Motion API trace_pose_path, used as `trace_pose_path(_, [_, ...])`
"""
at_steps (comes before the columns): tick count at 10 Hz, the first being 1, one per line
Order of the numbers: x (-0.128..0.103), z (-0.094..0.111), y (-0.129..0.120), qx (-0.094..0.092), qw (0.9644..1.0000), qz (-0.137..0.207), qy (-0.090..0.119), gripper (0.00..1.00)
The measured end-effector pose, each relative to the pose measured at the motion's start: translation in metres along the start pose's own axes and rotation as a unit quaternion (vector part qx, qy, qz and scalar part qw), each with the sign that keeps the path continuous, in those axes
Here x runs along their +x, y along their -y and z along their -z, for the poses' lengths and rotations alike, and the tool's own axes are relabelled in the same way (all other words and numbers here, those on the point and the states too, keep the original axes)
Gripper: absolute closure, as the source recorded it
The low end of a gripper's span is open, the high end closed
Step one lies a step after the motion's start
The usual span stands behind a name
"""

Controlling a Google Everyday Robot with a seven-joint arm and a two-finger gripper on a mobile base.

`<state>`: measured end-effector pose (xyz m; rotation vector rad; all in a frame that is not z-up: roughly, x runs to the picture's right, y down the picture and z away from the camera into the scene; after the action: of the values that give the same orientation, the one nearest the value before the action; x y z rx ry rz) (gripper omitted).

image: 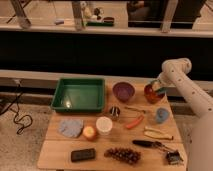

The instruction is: Wipe red bowl with sponge

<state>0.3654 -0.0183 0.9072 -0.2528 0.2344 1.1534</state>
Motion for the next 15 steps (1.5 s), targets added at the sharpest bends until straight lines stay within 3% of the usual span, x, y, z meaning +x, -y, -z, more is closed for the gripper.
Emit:
trace_pose_path(8, [-0.001, -0.010, -0.024, -0.016, 0.9989, 0.043, -0.002, 1.00])
trace_pose_path(11, [0.003, -0.001, -0.032, -0.025, 0.9980, 0.058, 0.006, 1.00])
trace_pose_path(15, [0.014, 0.014, -0.034, -0.018, 0.9973, 0.071, 0.008, 1.00])
